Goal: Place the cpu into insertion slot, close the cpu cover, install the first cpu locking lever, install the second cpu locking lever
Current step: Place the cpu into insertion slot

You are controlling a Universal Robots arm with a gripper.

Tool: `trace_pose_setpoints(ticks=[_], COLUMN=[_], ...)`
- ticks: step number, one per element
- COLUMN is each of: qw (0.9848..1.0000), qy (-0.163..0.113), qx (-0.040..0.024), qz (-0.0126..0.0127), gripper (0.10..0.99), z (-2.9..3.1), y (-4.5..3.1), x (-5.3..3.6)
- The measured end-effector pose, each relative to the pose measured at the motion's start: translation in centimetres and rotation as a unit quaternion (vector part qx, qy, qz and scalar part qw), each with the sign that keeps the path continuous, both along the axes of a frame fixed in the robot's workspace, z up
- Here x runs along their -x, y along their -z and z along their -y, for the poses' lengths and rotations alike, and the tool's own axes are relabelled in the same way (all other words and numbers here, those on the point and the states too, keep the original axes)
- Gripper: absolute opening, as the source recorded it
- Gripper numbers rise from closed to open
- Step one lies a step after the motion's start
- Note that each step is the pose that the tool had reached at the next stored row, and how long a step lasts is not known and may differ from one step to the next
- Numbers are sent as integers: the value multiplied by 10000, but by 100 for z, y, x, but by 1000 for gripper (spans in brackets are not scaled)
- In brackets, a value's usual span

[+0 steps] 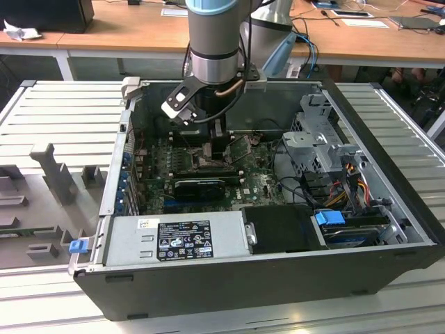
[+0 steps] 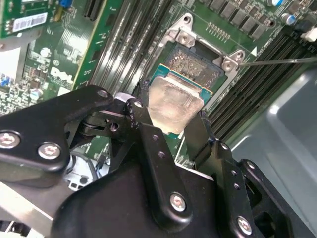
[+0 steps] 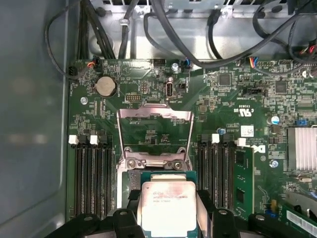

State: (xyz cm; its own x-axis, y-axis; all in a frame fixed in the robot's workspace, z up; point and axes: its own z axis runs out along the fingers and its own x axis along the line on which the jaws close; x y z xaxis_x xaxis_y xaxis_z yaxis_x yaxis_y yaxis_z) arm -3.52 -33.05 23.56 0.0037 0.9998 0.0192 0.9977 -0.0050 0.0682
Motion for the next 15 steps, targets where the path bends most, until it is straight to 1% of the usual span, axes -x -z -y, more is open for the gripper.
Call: trace_pose_setpoints(ticks=[3, 5, 9, 10, 14, 15], qw=[10000, 10000, 10000, 10000, 10000, 10000], qy=[0, 0, 50, 65, 74, 74], qx=[-5, -5, -6, -5, -5, -5], qz=[0, 0, 0, 0, 0, 0], gripper=[529, 529, 529, 529, 529, 529], z=[-4, -28, -58, -62, -64, -64], y=[27, 63, 120, 147, 238, 250], x=[51, 69, 71, 70, 70, 70])
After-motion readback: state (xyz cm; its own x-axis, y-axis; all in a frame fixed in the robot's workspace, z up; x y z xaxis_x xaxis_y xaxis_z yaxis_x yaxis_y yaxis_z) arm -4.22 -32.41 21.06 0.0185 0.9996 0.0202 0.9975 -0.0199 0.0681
